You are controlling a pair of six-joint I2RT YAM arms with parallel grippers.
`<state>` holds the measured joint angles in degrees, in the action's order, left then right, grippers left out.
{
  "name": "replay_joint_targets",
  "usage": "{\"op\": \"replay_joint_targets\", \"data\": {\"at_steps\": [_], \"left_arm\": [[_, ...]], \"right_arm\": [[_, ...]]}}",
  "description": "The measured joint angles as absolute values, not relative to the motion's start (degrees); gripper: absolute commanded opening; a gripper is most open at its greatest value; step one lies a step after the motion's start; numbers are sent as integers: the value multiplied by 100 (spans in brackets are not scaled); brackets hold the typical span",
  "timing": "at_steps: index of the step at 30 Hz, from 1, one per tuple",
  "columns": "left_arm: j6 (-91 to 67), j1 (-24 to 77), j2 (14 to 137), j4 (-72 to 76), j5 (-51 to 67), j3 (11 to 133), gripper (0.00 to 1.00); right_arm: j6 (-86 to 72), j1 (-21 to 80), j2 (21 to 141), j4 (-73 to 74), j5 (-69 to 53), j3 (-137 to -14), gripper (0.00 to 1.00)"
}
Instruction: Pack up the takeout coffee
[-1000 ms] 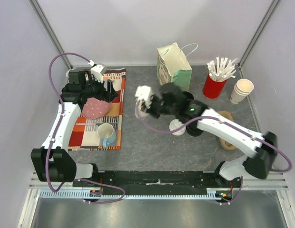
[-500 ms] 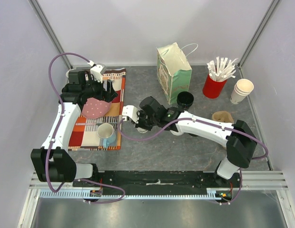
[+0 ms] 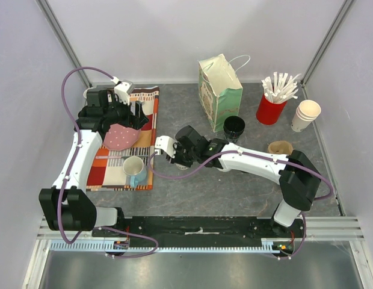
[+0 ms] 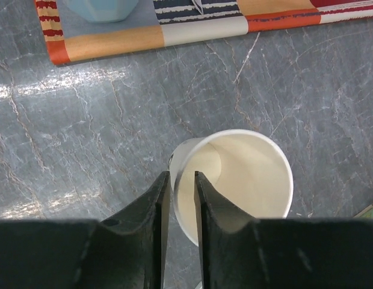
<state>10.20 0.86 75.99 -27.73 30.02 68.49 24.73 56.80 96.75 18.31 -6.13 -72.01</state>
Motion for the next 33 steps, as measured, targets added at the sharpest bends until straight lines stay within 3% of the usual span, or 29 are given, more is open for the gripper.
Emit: {"op": "replay_joint_targets", "data": {"at_steps": [1,4,10,13,15,19,23,27,32,33], "left_arm": [[1020,86,7599,-2773,3000,6849,88],[1020,86,7599,-2773,3002,6849,88],[1022,86,7599,-2773,3000,6849,88],[1022,86,7599,-2773,3002,6849,88],[1022,86,7599,-2773,3002,6849,88],[1022,86,7599,-2770,3004,6849,88],[1022,86,7599,-2773,3006,6849,88],[1024,86,7599,-2773,3011,6849,88],[1028,86,7601,-2773,3011,6849,88],[1028,86,7601,-2773,3011,6849,88]], "right_arm": [[2473,5680,9675,1815,-607,-7201,42],[2451,5680,9675,1780,-563,-7201,53],[2418,5680,9603,1940,-587,-7277,66],[2340,5618,9351,2115,-620,-7474,64],[2217,5378,9094,2252,-777,-7719,55],[1968,4110,8562,2303,-937,-8095,45],[1750,2891,8554,2655,-602,-8309,53],[1573,2593,8982,3122,-462,-8309,61],[1448,2484,9494,3406,-440,-8337,58],[1424,2473,9601,3446,-421,-8374,53]]}}
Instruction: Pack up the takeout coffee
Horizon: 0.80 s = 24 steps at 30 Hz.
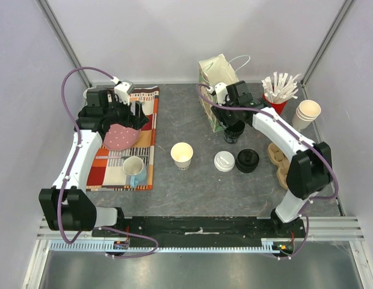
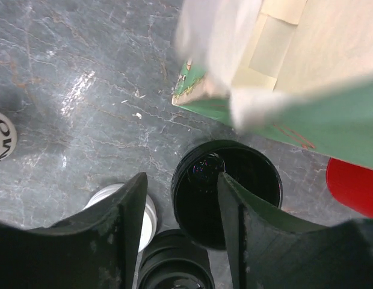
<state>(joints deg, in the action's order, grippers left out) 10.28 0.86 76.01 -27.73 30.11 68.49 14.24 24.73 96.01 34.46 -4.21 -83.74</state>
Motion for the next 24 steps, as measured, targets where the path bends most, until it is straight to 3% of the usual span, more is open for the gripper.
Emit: {"op": "replay_joint_targets", "data": {"at_steps": [7,11,24], "left_arm": [[1041,86,7601,-2773,3009,6849,88],[1041,86,7601,-2773,3011,6849,88],[1044,86,7601,-2773,3009,6849,88]], "right_arm": [[1219,2438,10189,3531,-287,-8617,45],[1125,2436,10197,3529,-150,-8619,35],[867,2432,9953,3376,-56,-8176,41]]}}
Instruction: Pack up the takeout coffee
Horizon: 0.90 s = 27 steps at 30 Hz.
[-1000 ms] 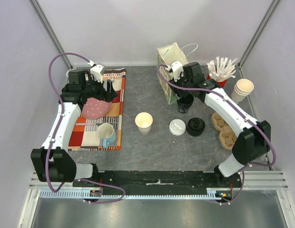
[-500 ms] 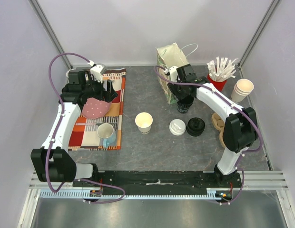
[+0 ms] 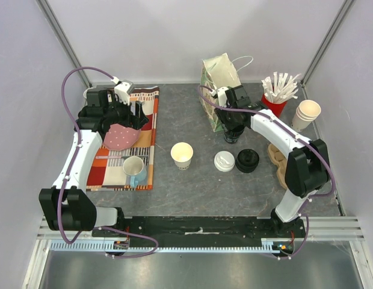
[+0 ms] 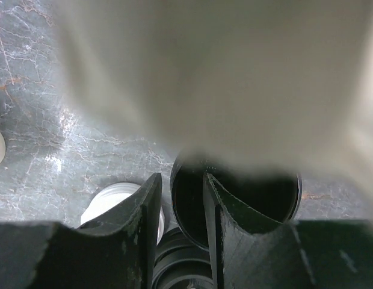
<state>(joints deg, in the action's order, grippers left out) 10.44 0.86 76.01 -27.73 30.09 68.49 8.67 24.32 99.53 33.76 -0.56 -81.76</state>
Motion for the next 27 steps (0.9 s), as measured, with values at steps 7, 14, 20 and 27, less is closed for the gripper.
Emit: {"op": "replay_joint_targets", "data": {"at_steps": [7,14,20,27], "left_arm": [[1044,86,7601,-2773,3011,6849,88],[1044,86,7601,-2773,3015,6849,88],[1044,86,7601,-2773,3015,6849,88],[1046,86,7601,-2773,3017,6849,88]], "right_arm": [[851,2432,9782,3332,-25,-7985,43],[849,2432,9769,3299,-16,-7966,43],[864,2429,9754,3299,14,-7953,39],[891,2427,9754,3299,3,-7950,23]]}}
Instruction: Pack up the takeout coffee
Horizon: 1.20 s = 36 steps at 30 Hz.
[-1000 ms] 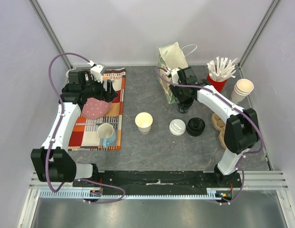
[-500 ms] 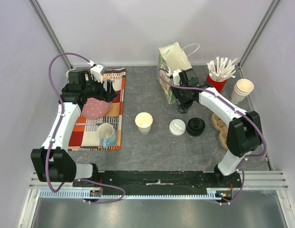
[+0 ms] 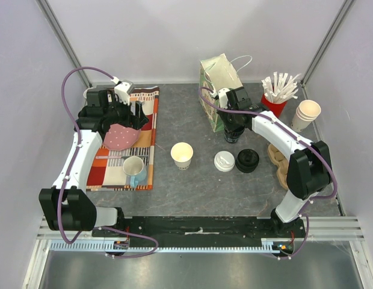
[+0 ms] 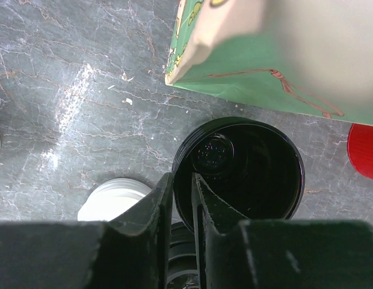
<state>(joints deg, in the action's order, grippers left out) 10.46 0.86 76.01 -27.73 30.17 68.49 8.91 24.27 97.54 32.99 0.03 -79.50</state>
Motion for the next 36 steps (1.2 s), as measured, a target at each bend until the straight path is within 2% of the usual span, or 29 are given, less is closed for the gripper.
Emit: {"op": "replay_joint_targets", "data": {"at_steps": [3,12,18,23,36], "left_arm": [[1046,86,7601,-2773,3017,6849,88],[1055,86,7601,-2773,3017,6849,88],[1059,86,7601,-2773,3017,6849,88],[1063,86,7601,-2773,3020,6849,88],[1087,86,7601,-2773,3033,6849,88]], "right_arm": [[880,2425,9754,3299,-10,-7950,18],[878,2425,9754,3301,-64,-7950,22],[867,2427,9756,3301,-78,-7950,8],[854,2425,9756,3306,-132,-7950,1],[884,2425,9524,3435,-62,-7953,0]]}}
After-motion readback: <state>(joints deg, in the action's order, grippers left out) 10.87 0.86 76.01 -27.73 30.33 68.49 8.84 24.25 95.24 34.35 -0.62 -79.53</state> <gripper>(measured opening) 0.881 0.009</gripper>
